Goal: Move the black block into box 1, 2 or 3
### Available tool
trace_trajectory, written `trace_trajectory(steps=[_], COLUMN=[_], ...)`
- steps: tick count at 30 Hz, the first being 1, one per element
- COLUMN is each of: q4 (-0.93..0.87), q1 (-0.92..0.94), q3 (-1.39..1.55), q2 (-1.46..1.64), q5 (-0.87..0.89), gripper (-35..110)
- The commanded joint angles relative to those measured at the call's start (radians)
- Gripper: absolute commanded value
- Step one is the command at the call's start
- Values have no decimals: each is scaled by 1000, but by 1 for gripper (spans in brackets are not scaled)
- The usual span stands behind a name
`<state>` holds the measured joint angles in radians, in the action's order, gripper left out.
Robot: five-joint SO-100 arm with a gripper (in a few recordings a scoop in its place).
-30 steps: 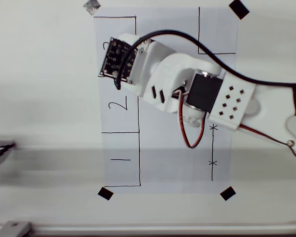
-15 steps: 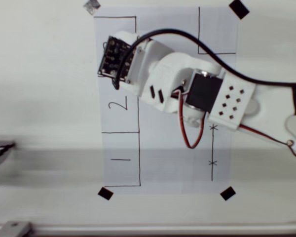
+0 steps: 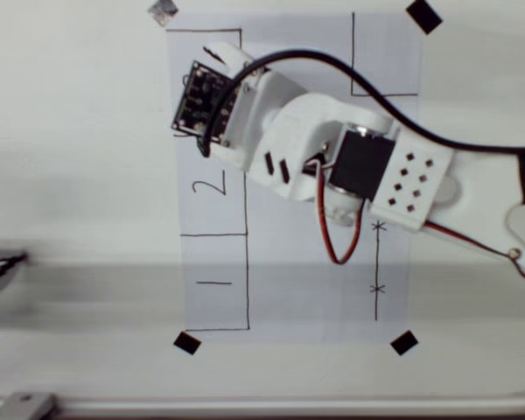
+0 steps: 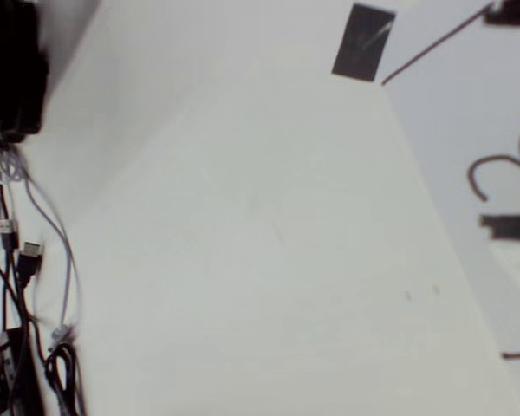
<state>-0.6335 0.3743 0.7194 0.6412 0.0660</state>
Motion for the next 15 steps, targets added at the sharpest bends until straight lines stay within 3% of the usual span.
trace_trajectory(steps=[1, 15], q4=[17, 15], q1=[2, -51], q3=[0, 453], q2=[101, 561], q5=[29, 117], gripper=[23, 23])
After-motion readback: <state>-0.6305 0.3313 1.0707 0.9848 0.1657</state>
